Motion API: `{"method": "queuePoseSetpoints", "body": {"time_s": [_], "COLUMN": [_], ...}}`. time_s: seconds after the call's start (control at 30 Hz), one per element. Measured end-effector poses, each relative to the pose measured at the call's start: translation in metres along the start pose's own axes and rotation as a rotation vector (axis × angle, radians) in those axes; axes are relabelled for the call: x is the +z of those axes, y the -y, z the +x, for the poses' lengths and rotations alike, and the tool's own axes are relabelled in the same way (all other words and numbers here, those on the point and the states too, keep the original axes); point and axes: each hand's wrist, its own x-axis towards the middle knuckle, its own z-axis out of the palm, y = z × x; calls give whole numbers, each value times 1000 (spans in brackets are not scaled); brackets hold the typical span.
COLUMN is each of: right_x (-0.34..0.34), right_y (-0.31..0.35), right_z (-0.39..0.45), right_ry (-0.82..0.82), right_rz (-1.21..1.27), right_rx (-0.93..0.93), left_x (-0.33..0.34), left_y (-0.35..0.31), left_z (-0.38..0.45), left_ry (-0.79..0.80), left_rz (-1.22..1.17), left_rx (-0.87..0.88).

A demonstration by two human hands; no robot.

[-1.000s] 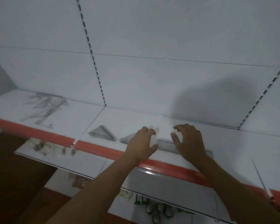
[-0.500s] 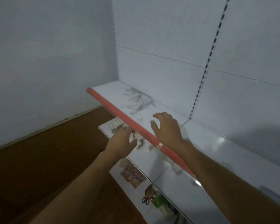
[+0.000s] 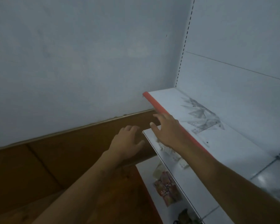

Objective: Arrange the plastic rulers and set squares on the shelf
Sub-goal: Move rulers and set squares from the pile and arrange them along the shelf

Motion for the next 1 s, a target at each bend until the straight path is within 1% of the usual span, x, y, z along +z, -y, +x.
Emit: {"method": "queuePoseSetpoints", "body": {"time_s": [0.1,0.23,0.33,0.43,0.6,0.67,0.73,0.83,0.93,1.0], "right_x": [23,48,58,65,79,84,84,85,87,88], "right_y": [5,0,-9,-21,-50,-63,-76,-95,-118,-129], "right_z": [32,86,128,174,225,240,252,265,271,271], "right_ry": [29,59,71,47,30,36,34,-30,-67,-69], "right_rz": [8,28,60,73,9,-38,-21,1,-50,-95], "right_rx": [-32,-61,-72,-70,-12,20,77,146,255,333], "left_x": [-3,-6,-11,-17,-7,1,8,20,34,45], "left_y": [23,46,52,54,49,45,40,32,23,19], "left_z": [23,71,117,169,237,260,285,323,361,383], "left_ry": [10,1,19,3,12,37,60,89,161,212], "left_rz": [24,51,70,96,57,31,24,-35,-60,-52], "left_rx": [-61,-97,-76,-62,-38,-8,54,167,236,337]}}
